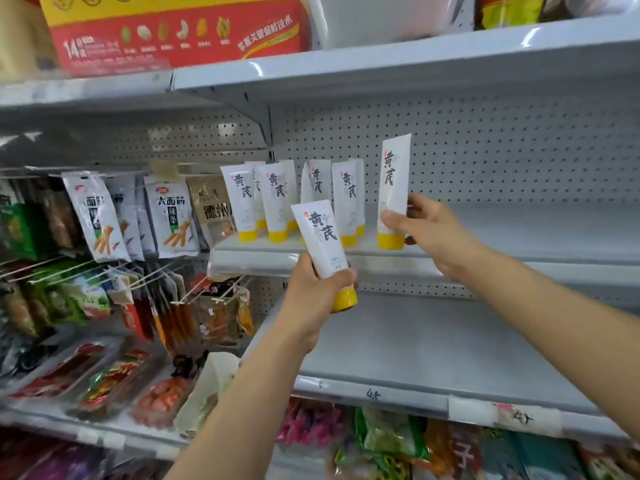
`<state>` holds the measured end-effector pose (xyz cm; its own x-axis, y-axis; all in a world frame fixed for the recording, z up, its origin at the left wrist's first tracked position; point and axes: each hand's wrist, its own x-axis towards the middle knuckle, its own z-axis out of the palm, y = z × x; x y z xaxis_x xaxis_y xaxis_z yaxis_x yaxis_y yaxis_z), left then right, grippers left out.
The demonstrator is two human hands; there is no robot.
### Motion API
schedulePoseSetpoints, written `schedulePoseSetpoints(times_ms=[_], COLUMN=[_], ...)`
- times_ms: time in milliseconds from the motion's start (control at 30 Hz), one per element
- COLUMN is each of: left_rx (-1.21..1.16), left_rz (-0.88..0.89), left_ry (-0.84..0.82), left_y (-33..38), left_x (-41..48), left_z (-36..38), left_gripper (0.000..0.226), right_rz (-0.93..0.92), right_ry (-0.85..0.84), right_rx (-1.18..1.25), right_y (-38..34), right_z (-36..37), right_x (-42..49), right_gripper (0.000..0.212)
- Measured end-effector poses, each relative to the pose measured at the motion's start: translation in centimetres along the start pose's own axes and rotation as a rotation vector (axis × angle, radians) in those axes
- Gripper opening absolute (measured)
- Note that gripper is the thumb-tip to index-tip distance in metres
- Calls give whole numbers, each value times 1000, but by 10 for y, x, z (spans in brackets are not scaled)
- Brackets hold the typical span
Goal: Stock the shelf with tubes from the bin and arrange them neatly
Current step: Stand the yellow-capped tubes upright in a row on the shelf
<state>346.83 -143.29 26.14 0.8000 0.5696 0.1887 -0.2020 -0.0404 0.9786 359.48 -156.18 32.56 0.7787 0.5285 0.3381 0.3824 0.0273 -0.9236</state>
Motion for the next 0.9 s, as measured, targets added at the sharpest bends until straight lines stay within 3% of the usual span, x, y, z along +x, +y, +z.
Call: schedulePoseSetpoints(times_ms=[333,900], left_rx=[88,60], left_rz=[16,80], left_ry=[50,43], left_y=[-5,-11], left_x=[49,73], left_z=[12,13], left_gripper=[61,54], right_rz=[72,136], right_ry=[17,15], right_rx=[-259,-318], right_y=[39,53], right_z=[-1,-7], right_x=[87,124], right_gripper=[45,51])
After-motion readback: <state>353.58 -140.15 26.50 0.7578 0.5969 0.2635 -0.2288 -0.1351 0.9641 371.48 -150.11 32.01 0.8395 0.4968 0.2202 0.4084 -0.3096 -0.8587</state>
